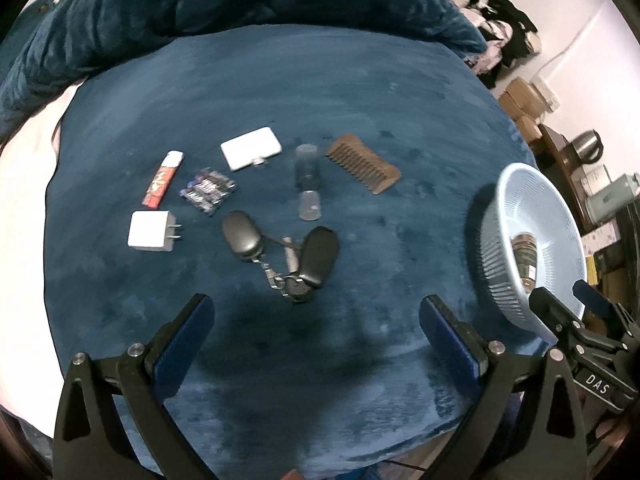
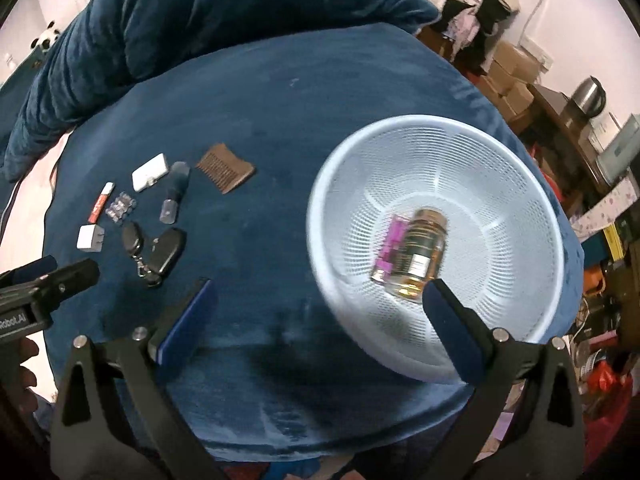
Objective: Organize rigid objects
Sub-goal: 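Withdraw both tools from the basket back over the table, then grasp the black key fob with the right tool while the left tool grasps the white charger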
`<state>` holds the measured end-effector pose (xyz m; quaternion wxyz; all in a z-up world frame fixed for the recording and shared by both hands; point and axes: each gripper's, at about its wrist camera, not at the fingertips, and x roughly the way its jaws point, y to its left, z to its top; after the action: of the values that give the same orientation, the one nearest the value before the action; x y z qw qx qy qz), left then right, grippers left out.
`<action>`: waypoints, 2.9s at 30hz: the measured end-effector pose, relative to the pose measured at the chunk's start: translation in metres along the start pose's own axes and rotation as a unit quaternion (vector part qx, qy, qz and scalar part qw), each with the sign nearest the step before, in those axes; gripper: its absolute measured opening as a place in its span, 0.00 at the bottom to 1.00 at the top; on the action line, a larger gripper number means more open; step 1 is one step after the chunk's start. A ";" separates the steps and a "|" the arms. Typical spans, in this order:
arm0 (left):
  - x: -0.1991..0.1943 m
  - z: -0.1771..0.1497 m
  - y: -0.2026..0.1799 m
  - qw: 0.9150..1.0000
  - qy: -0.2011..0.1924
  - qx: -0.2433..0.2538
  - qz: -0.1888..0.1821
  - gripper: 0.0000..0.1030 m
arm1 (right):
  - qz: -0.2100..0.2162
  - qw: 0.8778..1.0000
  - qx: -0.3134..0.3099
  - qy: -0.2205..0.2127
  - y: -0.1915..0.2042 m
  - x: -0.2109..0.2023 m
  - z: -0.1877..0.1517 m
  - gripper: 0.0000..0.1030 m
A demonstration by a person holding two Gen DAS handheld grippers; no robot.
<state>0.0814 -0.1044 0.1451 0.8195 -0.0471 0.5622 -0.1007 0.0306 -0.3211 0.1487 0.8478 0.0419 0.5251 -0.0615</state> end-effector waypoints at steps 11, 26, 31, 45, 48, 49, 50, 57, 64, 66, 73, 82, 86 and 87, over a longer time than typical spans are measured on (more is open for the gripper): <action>0.008 -0.008 0.087 0.996 0.004 -0.082 0.025 1.00 | 0.026 0.999 -0.047 0.010 0.063 0.021 0.007 1.00; 0.031 -0.017 0.176 0.986 0.017 -0.159 0.052 1.00 | 0.077 0.992 -0.066 0.079 0.139 0.097 0.008 1.00; 0.041 -0.022 0.193 0.983 0.025 -0.172 0.054 1.00 | 0.085 0.990 -0.023 0.108 0.145 0.131 0.011 0.98; 0.056 -0.027 0.198 0.983 0.040 -0.170 0.057 1.00 | 0.059 0.992 -0.064 0.089 0.137 0.127 0.013 0.38; 0.058 -0.027 0.195 0.983 0.041 -0.167 0.058 1.00 | 0.032 0.995 -0.053 0.077 0.112 0.119 0.015 0.38; 0.058 -0.027 0.194 0.983 0.041 -0.167 0.058 1.00 | 0.030 0.995 -0.046 0.078 0.104 0.118 0.016 0.38; 0.059 -0.026 0.192 0.983 0.041 -0.167 0.058 0.99 | 0.027 0.996 -0.039 0.079 0.097 0.117 0.016 0.38; 0.059 -0.024 0.184 0.985 0.043 -0.157 0.057 1.00 | 0.052 0.994 -0.037 0.085 0.093 0.108 0.009 0.38; 0.059 -0.023 0.191 0.984 0.047 -0.162 0.057 0.99 | 0.059 0.994 -0.041 0.079 0.092 0.104 0.005 0.38; 0.060 -0.020 0.194 0.982 0.046 -0.174 0.053 0.99 | 0.060 0.994 -0.044 0.077 0.093 0.107 0.007 0.38; 0.067 0.024 0.191 0.976 0.031 -0.209 0.049 0.98 | 0.068 0.993 -0.047 0.086 0.103 0.121 0.010 0.38; 0.118 0.064 0.180 0.982 0.070 -0.159 0.076 0.80 | 0.082 0.991 -0.048 0.098 0.103 0.134 0.009 0.39; 0.126 0.061 0.181 0.982 0.076 -0.164 0.054 0.65 | 0.086 0.990 -0.049 0.102 0.103 0.138 0.009 0.39; 0.123 0.059 0.180 0.983 0.074 -0.161 0.056 0.65 | 0.087 0.990 -0.049 0.102 0.103 0.139 0.009 0.38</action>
<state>0.1994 0.0416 0.0198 0.7616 -0.1392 0.6320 0.0336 0.1155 -0.2284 0.0295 0.7930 0.0516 0.6055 0.0426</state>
